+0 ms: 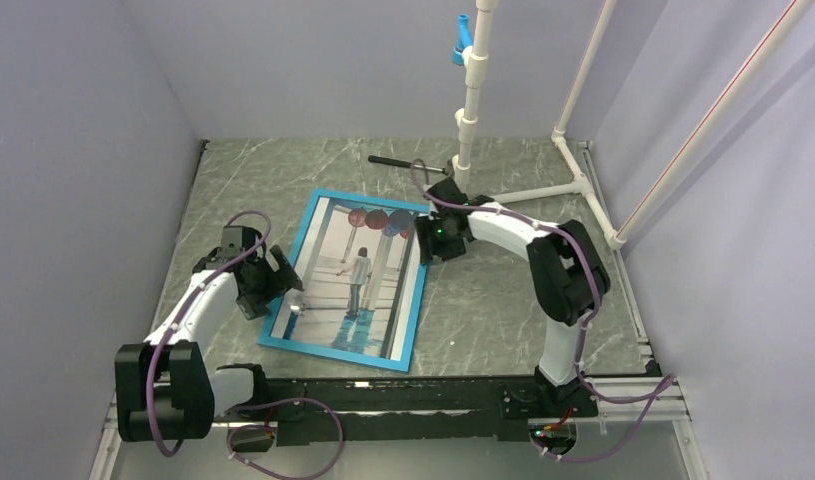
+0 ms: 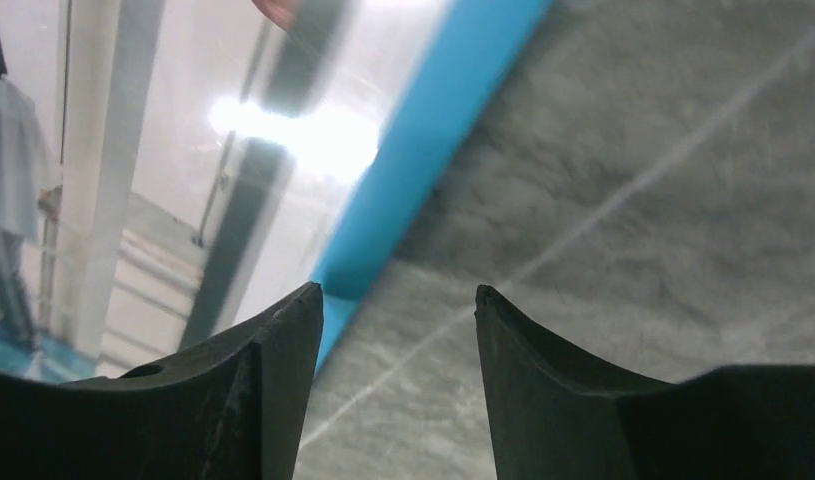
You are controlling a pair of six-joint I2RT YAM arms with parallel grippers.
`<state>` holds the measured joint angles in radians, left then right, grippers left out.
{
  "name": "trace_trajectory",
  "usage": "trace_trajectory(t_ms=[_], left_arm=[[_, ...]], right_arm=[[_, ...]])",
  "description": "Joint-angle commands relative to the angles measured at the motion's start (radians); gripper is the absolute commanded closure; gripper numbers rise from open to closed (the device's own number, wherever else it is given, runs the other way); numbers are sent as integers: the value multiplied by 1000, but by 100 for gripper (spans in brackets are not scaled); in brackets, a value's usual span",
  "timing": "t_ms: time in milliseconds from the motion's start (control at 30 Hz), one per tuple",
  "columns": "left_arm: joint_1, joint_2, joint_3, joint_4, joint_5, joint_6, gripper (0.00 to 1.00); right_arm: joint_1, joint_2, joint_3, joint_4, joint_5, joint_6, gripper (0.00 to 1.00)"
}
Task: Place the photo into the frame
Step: Adjust the photo frame at the center of the board.
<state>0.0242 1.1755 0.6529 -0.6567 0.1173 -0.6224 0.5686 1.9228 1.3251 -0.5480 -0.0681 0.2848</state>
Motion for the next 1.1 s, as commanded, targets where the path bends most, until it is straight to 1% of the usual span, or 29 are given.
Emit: trace_trajectory(t_ms=[0, 167, 267, 367, 467, 600, 700, 800, 967, 1067], left_arm=[[19, 22, 15, 47, -58, 52, 1], [22, 29, 35, 48, -154, 82, 1], [25, 78, 30, 86, -128, 92, 1], [25, 129, 12, 144, -56, 95, 4], [14, 147, -23, 201, 31, 98, 8], [-17, 118, -74, 261, 124, 70, 12], [-72, 96, -97, 302, 168, 36, 16], [-128, 89, -98, 309, 171, 8, 19], [-220, 104, -96, 339, 160, -51, 19], [-262, 134, -78, 340, 138, -70, 20]], right_arm=[[-83, -134, -130, 103, -232, 138, 40], [-94, -161, -261, 228, -368, 238, 39], [-93, -160, -324, 297, -417, 288, 39], [-94, -152, -346, 342, -445, 322, 39], [-80, -145, -330, 353, -432, 333, 39], [-75, -117, -284, 362, -453, 348, 39], [-77, -93, -233, 328, -437, 333, 38], [-96, -80, -185, 270, -405, 305, 39], [-146, -84, -156, 248, -416, 290, 39], [-152, -88, -145, 227, -408, 279, 38]])
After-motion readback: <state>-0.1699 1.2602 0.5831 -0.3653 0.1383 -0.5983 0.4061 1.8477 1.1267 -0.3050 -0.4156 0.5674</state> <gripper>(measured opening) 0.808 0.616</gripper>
